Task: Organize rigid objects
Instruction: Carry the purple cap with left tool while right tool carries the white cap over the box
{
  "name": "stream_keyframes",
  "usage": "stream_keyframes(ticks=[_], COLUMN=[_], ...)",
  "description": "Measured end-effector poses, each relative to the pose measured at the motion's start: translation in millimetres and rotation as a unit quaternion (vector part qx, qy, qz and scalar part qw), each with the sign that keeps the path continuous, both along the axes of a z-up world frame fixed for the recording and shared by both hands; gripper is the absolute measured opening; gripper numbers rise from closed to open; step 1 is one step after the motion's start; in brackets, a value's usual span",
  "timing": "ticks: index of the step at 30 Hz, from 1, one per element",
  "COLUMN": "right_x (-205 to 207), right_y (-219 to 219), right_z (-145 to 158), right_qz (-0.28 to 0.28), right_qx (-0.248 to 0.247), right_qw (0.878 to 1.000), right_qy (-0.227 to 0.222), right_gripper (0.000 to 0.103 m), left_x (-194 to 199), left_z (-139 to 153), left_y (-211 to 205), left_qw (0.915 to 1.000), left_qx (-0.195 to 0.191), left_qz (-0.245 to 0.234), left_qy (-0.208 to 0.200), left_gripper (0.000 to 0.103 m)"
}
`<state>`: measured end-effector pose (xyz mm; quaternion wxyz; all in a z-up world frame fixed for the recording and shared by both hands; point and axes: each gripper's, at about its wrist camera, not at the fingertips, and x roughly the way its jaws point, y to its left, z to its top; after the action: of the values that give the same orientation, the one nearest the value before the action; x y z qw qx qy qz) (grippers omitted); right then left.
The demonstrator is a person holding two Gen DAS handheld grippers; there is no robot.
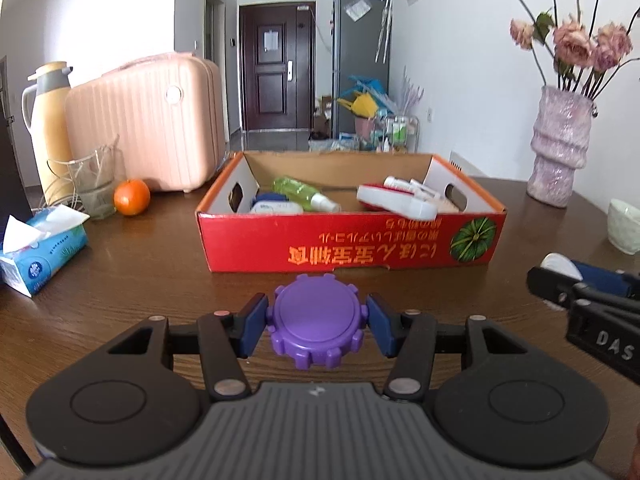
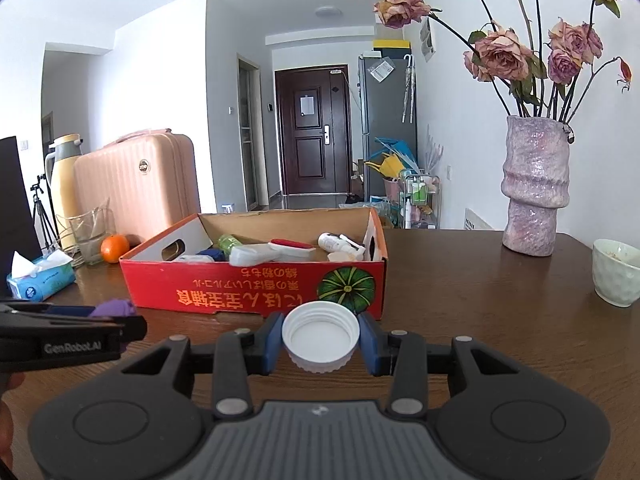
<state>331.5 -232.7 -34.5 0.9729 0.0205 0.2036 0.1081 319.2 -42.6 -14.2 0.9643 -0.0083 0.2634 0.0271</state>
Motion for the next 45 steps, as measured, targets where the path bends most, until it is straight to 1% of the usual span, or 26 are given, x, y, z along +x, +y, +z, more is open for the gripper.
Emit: stream_keyframes(ticks=[10,17,20,26,36,45], right_x=[0.7,11.1,16.6,32.2,66.2,97.2], right_y=[13.5,19.6,23.3,32.0,37.5,45.9], right_z=[5.0,11.4,14.9,23.2,32.3,31.0], right_qz=[-0.001,-0.007,-0.005,-0.002,-0.009,-0.004], right_qx=[0.009,0.022,0.022,0.022,0.026,0.024], right_qw=[1.0,1.0,1.0,0.999,0.998,0.999], right_qy=[-0.009,-0.017,-0.022,-0.035,-0.048,-0.048], right_gripper=[0.039,0.039,0.039,0.039,0.039,0.039], left_x=[-2.7,12.3,17.5,28.7,60.9,92.2], left_z=[12.4,20.3,25.6,35.3,44.6,44.3], left_y=[2.3,5.6,6.9,9.6,12.7,12.4], left_qw=[0.9998,0.9996,0.9992,0.9982,0.9963,0.9959], left_qx=[-0.004,-0.01,-0.012,-0.017,-0.024,-0.026], left_qz=[-0.004,0.004,0.008,0.02,0.039,0.046], left_qy=[-0.019,-0.027,-0.037,-0.054,-0.073,-0.073], left_gripper=[0.055,0.055,0.055,0.055,0.055,0.055])
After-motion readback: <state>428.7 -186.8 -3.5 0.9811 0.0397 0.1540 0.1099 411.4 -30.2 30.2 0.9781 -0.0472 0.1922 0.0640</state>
